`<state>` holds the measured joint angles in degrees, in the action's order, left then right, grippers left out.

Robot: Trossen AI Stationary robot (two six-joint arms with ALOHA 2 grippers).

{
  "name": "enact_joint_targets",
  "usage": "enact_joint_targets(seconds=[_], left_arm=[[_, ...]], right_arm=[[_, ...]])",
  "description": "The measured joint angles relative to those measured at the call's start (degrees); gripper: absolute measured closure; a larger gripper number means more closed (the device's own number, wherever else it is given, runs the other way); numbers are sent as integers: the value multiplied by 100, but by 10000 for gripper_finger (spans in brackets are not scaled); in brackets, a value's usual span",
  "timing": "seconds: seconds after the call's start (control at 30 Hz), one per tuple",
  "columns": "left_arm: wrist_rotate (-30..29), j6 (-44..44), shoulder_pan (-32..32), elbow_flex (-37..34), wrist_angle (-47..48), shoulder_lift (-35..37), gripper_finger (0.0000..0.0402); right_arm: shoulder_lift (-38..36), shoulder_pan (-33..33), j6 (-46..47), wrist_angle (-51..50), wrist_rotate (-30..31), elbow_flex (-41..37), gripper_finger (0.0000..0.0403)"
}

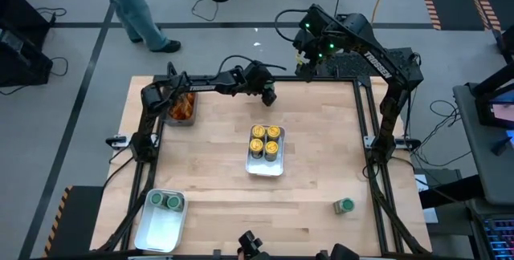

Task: Sort spices by type
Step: Put the top green spice bottle into the bottom white bin

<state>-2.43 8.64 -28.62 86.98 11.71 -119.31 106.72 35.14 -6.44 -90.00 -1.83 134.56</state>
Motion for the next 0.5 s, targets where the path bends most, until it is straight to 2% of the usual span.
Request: enact_joint_targets(seconds=[0.5], left_arm=[[-94, 2, 4, 0, -107, 0, 143]], right_arm=[[0, 0, -20, -2, 0, 0, 122]])
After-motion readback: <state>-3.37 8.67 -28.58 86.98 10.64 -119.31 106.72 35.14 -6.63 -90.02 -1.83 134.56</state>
